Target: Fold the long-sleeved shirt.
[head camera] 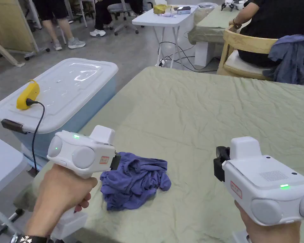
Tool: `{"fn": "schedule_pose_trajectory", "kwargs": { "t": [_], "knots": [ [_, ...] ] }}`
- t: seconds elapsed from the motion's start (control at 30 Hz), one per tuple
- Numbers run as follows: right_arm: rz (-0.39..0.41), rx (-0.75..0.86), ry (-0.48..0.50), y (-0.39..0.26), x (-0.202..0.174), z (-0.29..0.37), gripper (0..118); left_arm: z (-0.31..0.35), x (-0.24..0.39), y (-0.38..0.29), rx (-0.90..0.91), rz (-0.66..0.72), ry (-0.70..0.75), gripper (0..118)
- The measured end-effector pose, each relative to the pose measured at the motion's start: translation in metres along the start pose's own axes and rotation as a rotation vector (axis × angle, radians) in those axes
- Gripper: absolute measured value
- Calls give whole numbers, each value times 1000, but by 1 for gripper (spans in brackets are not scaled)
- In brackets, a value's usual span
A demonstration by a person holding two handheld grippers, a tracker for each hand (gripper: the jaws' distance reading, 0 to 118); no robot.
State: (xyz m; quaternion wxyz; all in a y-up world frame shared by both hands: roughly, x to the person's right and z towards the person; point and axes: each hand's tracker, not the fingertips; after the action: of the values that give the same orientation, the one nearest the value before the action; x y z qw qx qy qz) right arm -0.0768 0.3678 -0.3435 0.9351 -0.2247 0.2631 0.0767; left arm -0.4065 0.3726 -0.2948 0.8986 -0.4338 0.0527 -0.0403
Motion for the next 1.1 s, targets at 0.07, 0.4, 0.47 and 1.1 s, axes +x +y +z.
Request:
{"fn": "schedule_pose_trajectory", "kwargs": {
  "t": [0.07,0.4,0.47,1.1],
  "knots": [
    [5,-34,-2,-6,3,-16,1,-32,-6,5,-95,5,-60,0],
    [-7,-128,2,-22,10,-64,1,-141,-13,-1,-171,-45,-16,84],
    [-5,-148,2,-27,10,-72,1,-161,-17,-3,-199,-51,-32,83],
    [-19,-180,-6,-37,22,-71,1,-168,-24,-28,-115,167,-24,21]
  ]
}}
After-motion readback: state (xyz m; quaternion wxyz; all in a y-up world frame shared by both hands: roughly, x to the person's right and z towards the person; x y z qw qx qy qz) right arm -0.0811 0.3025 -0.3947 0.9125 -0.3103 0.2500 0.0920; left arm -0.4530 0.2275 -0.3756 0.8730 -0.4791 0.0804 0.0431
